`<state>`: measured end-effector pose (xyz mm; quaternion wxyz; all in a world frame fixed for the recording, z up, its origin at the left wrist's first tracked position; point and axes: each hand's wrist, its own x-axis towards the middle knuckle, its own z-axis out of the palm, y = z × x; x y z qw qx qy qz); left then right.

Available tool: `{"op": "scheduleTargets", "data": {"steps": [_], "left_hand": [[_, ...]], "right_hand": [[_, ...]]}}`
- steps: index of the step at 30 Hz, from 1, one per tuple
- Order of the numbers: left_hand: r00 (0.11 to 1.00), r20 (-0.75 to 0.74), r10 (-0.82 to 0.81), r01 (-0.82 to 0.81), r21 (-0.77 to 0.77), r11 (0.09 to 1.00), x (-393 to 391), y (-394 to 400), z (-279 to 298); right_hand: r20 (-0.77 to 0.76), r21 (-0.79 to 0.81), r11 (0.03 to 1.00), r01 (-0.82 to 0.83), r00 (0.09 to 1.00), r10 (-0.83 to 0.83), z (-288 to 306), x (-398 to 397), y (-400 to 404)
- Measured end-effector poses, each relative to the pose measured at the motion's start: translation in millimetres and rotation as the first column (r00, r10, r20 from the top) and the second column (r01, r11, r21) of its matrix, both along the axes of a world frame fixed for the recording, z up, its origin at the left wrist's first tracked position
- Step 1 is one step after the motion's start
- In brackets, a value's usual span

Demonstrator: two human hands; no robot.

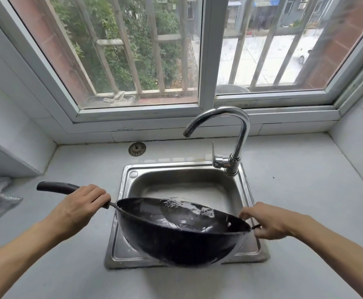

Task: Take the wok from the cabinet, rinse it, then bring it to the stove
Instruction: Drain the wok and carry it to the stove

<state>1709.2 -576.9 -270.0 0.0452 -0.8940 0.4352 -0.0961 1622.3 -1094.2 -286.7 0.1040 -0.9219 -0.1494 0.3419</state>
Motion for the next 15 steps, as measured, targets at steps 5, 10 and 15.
{"op": "scheduleTargets", "data": {"steps": [5,10,15], "left_hand": [[0.999,-0.043,0.010,-0.009,0.015,1.000,0.8,4.4,4.7],[0.999,-0.039,0.032,-0.032,0.013,0.999,0.5,6.8,3.1],[0.999,0.020,0.049,-0.049,-0.006,0.999,-4.7,5.9,-1.1]], "right_hand": [[0.289,0.032,0.999,0.017,0.957,-0.026,10.7,14.4,-9.2],[0.635,0.117,0.991,-0.068,0.772,-0.022,13.3,8.8,-2.0],[0.715,0.157,0.986,-0.061,0.695,-0.071,9.6,3.5,-0.7]]}}
